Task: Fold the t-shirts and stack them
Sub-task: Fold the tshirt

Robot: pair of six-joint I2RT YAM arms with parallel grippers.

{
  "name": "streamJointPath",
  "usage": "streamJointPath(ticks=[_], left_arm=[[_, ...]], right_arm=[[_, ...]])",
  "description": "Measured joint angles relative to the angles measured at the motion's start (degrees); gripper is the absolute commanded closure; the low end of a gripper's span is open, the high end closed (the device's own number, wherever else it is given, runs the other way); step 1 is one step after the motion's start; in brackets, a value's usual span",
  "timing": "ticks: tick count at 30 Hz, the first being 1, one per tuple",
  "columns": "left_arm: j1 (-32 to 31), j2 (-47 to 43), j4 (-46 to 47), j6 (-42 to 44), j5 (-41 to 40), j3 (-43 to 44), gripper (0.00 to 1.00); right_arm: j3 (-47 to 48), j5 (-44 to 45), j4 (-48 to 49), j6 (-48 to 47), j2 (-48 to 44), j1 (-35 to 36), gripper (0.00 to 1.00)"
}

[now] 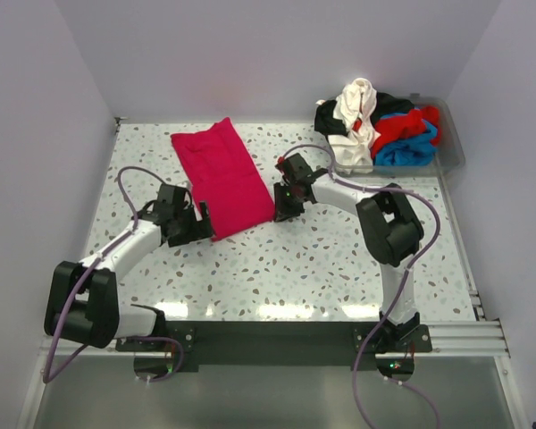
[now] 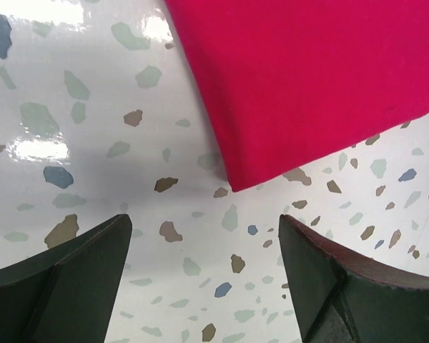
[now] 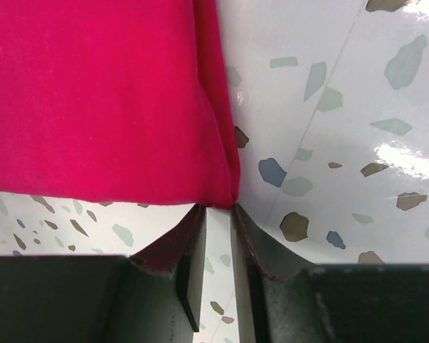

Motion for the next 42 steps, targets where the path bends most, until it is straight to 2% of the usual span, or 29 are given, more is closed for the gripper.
streamJointPath(ticks=[2, 5, 10, 19, 33, 42], left_arm=[[-0.3, -0.5, 0.6, 0.0, 0.0, -1.0, 0.15], [-0.8, -0.8, 1.7, 0.0, 0.2, -2.4, 0.18], [-1.7, -0.8, 3.3, -0.5, 0.4, -2.8, 0.19], [-3.2, -0.9, 4.0, -2.0, -0.7, -2.8, 0.19], [-3.2, -3.1, 3.3, -3.4, -1.8, -3.4, 0.19], [-3.4, -3.2, 3.1, -3.5, -2.2, -4.5, 0.19]], right_arm=[[-0.3, 0.0, 0.2, 0.1, -0.1, 0.0, 0.8], [-1.0, 0.0, 0.5, 0.2, -0.5, 0.1, 0.78], [-1.9, 0.4, 0.5, 0.4, -1.3, 0.2, 0.68], [-2.5, 0.7, 0.2, 0.0, -2.1, 0.3, 0.6], [1.8, 0.1, 1.9, -1.2, -0.2, -1.2, 0.6], [3.5, -1.5, 2.7, -1.2, 2.7, -1.5, 0.65]])
